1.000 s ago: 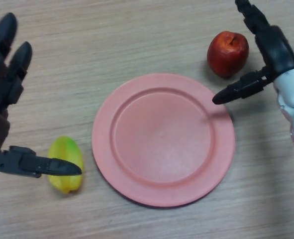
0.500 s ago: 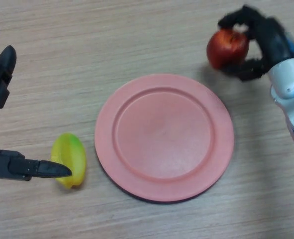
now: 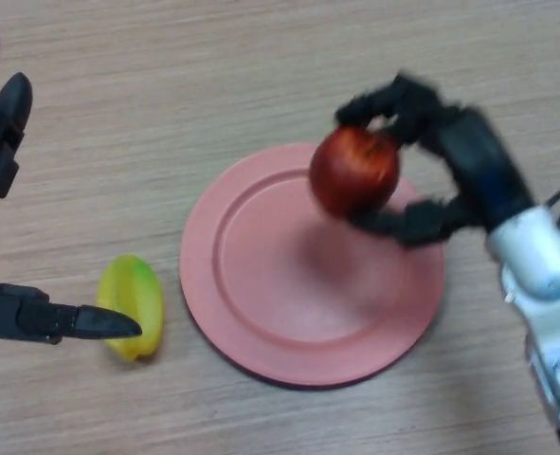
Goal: Pick up the red apple and place it on the plate
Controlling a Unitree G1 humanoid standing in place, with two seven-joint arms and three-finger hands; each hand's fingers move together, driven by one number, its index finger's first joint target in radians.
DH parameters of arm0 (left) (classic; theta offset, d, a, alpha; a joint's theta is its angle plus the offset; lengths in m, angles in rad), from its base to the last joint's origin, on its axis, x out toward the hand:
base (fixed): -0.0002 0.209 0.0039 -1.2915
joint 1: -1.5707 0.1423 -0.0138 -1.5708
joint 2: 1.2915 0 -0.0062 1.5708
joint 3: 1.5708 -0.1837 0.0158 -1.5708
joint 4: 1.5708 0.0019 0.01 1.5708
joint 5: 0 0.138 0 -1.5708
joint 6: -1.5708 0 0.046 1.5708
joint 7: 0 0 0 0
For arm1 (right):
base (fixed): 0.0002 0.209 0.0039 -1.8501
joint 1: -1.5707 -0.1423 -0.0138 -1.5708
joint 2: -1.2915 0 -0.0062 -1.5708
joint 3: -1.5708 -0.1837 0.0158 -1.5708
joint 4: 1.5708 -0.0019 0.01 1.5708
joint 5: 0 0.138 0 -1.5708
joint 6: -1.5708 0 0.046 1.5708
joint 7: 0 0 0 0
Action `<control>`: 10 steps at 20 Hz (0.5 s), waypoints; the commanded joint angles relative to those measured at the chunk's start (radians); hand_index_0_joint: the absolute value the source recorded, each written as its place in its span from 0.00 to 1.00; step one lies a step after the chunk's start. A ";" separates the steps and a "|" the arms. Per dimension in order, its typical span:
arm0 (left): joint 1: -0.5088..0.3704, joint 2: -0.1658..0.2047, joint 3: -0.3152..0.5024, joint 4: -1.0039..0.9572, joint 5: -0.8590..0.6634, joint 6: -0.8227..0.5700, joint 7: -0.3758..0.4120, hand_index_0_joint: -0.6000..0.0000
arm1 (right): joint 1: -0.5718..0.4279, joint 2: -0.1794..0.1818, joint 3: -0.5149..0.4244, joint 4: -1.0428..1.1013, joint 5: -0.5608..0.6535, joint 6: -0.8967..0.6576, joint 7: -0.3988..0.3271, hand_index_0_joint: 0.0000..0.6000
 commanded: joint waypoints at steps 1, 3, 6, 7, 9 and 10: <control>-0.007 0.021 0.045 -0.082 -0.005 -0.094 -0.003 1.00 | 0.000 0.007 -0.041 -0.052 -0.052 -0.148 -0.035 1.00; 0.009 0.011 0.041 -0.117 -0.005 -0.083 -0.016 1.00 | 0.043 0.016 -0.020 -0.078 -0.033 -0.105 -0.030 1.00; 0.022 0.002 0.050 -0.120 0.013 -0.109 -0.040 1.00 | 0.090 0.018 0.016 -0.178 0.044 0.077 -0.046 1.00; 0.022 0.003 0.051 -0.120 0.013 -0.109 -0.041 1.00 | 0.089 0.018 0.016 -0.182 0.046 0.082 -0.046 0.92; 0.020 0.006 0.063 -0.121 0.011 -0.110 -0.046 1.00 | 0.081 0.018 0.009 -0.217 0.067 0.123 -0.033 0.50; 0.016 0.010 0.075 -0.119 0.009 -0.111 -0.049 1.00 | 0.065 0.019 -0.008 -0.273 0.112 0.194 -0.014 0.25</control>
